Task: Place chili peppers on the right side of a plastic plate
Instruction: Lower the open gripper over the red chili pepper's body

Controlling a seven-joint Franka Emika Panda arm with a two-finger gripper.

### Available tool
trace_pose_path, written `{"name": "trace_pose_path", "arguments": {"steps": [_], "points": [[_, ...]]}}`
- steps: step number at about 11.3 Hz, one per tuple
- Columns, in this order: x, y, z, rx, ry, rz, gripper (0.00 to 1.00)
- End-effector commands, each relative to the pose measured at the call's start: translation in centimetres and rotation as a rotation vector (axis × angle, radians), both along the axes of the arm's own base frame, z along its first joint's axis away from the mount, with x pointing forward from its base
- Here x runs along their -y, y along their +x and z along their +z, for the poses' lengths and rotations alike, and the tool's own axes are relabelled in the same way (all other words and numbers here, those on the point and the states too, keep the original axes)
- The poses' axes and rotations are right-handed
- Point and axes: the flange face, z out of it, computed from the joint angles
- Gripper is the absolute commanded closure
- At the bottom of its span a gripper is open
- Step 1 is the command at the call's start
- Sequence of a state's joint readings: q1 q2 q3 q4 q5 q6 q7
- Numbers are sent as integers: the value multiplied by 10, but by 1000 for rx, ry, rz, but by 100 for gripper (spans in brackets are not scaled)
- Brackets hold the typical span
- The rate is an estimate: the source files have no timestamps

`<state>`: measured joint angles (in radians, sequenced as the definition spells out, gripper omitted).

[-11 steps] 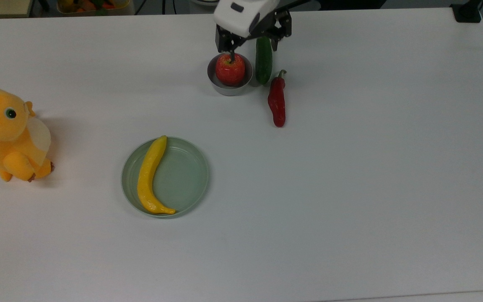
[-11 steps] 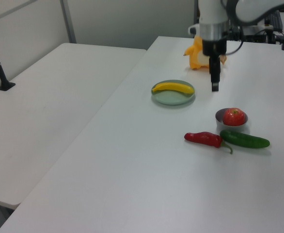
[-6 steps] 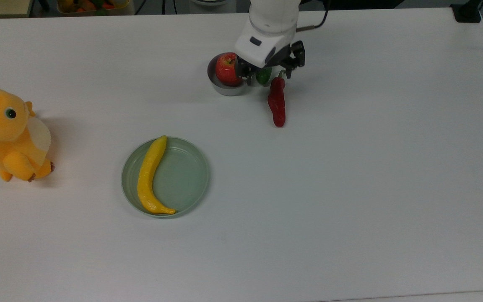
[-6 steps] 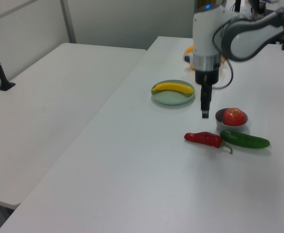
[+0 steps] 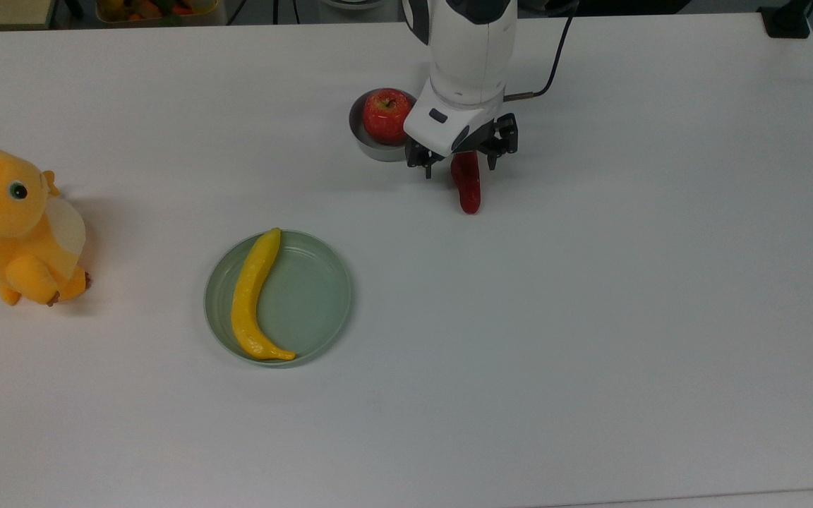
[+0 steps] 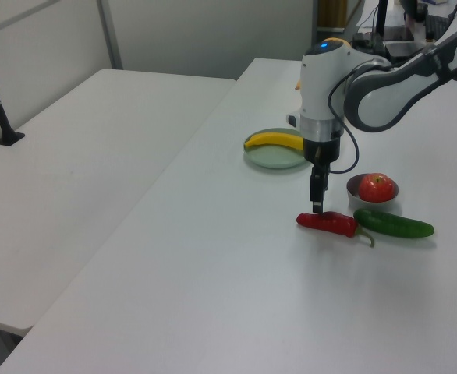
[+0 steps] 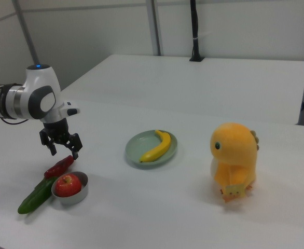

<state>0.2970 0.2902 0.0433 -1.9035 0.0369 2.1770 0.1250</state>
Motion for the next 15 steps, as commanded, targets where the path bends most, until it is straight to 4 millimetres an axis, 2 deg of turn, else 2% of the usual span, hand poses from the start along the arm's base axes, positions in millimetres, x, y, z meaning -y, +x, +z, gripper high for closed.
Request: {"name": "trace_pose_path", "arguments": {"steps": [1, 3, 6, 9, 11, 15], "points": [[-12, 1, -18, 14, 22, -44, 0], [-14, 2, -27, 14, 20, -102, 0], [-22, -2, -42, -9, 17, -90, 0], [-30, -6, -45, -8, -7, -68, 0], [-30, -5, -45, -6, -13, -62, 22], [-30, -5, -46, -5, -18, -58, 82]]}}
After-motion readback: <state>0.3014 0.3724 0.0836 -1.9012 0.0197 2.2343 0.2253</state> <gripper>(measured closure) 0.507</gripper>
